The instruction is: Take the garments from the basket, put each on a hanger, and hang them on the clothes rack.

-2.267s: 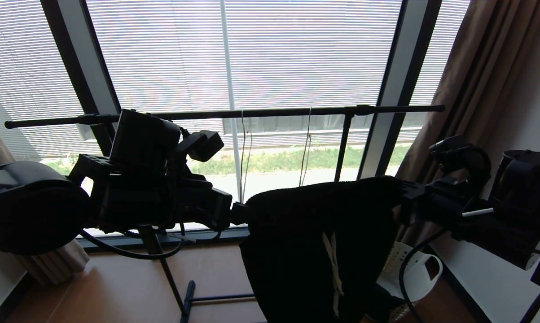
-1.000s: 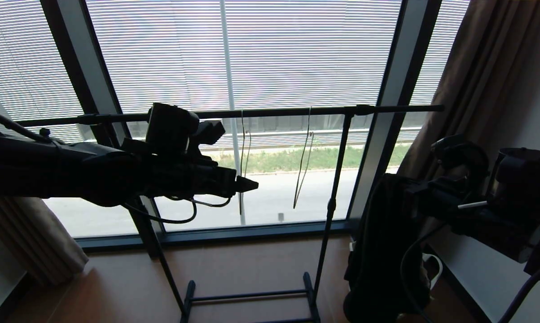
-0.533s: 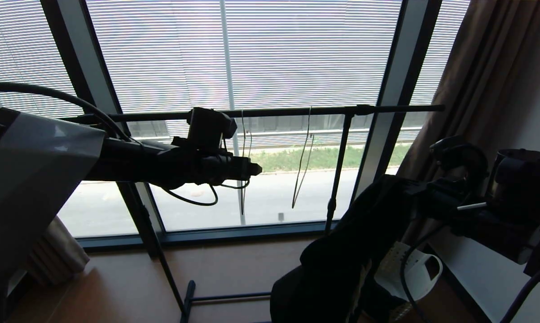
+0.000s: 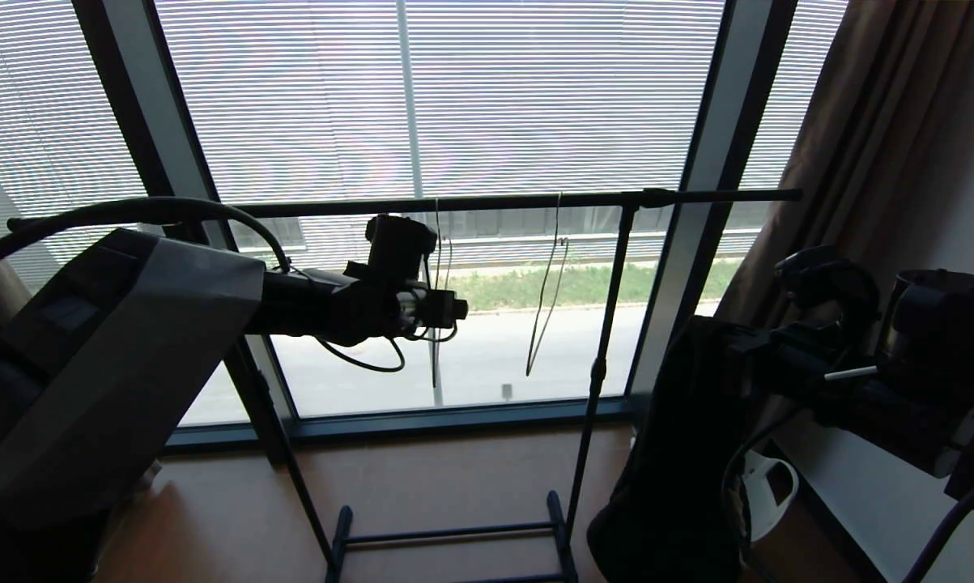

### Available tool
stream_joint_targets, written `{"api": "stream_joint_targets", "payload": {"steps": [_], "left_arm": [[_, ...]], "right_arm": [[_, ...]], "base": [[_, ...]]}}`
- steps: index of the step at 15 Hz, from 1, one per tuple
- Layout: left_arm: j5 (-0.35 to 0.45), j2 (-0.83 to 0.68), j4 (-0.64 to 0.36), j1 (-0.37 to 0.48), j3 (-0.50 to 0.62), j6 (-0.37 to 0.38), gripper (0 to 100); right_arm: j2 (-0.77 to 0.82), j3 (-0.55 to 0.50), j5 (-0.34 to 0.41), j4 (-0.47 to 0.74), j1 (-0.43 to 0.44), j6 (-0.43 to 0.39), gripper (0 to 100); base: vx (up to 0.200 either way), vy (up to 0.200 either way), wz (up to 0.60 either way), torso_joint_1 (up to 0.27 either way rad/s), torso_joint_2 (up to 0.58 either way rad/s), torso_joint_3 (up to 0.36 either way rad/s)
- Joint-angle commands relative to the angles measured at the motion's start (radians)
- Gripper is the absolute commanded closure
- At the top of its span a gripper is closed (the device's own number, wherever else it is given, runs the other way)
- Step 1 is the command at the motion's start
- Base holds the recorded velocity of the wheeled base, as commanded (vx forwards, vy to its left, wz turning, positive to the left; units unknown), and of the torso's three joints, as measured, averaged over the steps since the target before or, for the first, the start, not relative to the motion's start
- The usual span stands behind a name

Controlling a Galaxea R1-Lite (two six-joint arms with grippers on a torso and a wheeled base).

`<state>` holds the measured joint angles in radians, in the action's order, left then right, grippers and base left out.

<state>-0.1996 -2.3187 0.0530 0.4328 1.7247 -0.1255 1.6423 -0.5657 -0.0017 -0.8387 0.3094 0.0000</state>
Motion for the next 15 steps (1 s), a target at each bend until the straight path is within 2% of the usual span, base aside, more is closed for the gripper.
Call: {"api": "stream_joint_targets", "payload": {"steps": [1, 3, 7, 8, 15], "left_arm": [[-0.014, -0.036, 0.002, 0.001, 0.029, 0.000, 0], [-0.050, -0.056, 0.002, 0.004, 0.052, 0.000, 0], [-0.052, -0.064, 0.004, 0.006, 0.062, 0.001, 0], [-0.052, -0.065, 0.004, 0.009, 0.062, 0.001, 100], [-0.052, -0.067, 0.005, 0.014, 0.061, 0.000, 100]], "right_arm": [[0.007, 0.000, 0.000, 0.000, 0.001, -0.002, 100], [0.010, 0.000, -0.001, 0.000, 0.001, -0.002, 100], [0.014, 0.000, -0.001, 0.000, 0.001, -0.002, 100], [0.019, 0.000, -0.001, 0.000, 0.001, -0.002, 100], [0.022, 0.001, -0.001, -0.002, 0.002, -0.002, 100]], "base": [[0.000, 0.000, 0.00, 0.000, 0.00, 0.000], [0.000, 0.000, 0.00, 0.000, 0.00, 0.000], [0.000, 0.000, 0.00, 0.000, 0.00, 0.000], [0.000, 0.000, 0.00, 0.000, 0.00, 0.000], [0.000, 0.000, 0.00, 0.000, 0.00, 0.000]]}}
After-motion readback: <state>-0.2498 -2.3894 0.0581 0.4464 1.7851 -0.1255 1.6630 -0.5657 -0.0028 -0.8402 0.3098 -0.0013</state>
